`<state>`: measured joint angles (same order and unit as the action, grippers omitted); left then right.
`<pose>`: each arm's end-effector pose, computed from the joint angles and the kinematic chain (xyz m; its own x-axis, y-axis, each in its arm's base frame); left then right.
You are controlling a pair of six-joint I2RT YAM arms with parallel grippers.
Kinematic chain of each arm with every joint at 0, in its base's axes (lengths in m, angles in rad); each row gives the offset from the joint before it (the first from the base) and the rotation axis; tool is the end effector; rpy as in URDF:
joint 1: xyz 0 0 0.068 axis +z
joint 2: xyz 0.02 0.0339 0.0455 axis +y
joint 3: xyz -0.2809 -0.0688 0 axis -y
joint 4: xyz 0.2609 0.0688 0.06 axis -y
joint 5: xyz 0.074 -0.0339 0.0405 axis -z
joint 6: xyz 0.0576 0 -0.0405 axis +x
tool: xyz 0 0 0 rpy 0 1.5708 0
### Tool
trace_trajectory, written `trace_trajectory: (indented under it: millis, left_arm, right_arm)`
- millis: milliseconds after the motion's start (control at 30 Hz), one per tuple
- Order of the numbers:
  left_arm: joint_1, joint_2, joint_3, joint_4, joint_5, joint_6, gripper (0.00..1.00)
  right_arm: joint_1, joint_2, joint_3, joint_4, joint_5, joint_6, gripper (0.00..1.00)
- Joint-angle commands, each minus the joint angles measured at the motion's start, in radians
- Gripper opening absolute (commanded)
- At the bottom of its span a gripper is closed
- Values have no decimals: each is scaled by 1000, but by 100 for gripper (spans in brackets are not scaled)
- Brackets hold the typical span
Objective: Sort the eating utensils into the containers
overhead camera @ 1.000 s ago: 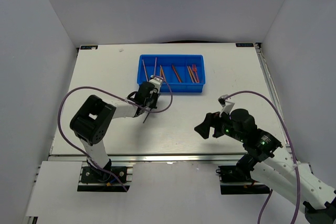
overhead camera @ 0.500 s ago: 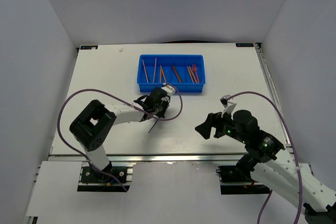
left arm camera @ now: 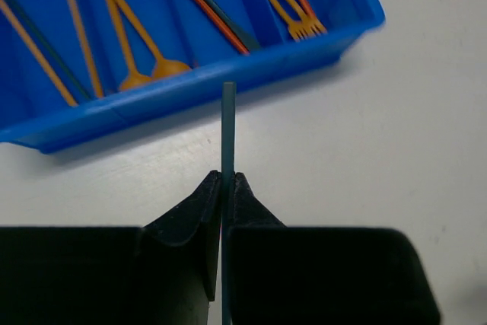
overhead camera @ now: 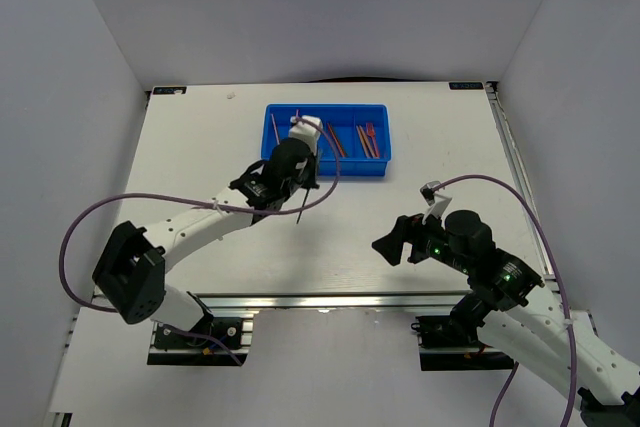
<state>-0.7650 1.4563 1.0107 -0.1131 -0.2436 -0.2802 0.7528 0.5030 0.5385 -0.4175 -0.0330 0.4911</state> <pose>0.2688 -0.2388 0.2654 -0.5125 0.1200 -0.8502 0.3983 0.9104 -0.1116 0.1115 0.1071 0.2691 -0.5727 0.1094 -0.8125 -0.4940 0.7449 0.4484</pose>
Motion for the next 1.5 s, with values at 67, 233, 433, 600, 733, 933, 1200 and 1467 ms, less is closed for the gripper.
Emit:
trace_trajectory:
  millis: [67,233,433,600,733,933,1200,1467]
  left_arm:
    - [87,54,222,-3,-282,-85,0]
    - [223,239,474,15,-306,-143,0]
    - [312,461,661,119,-263,-41,0]
    - [326,535,657,189,-293,-4,0]
    - [337,541,591,253,-292,-8,0]
    - [342,541,517,297,-280,-24,0]
    - [343,509,422,325,-263,-60,37]
    - [343,363,417,271,-230,-96,51]
  right_arm:
    - [-1,9,21,25,-5,3,89]
    - [-1,9,14,32,-8,6,89]
    - [-1,25,12,28,-7,-2,89]
    - [-1,46,28,19,5,-22,89]
    - [-1,66,28,19,12,-32,89]
    - [-1,92,14,32,10,-39,89]
    - [-1,111,25,39,8,-42,89]
    - [-1,111,51,28,11,-45,89]
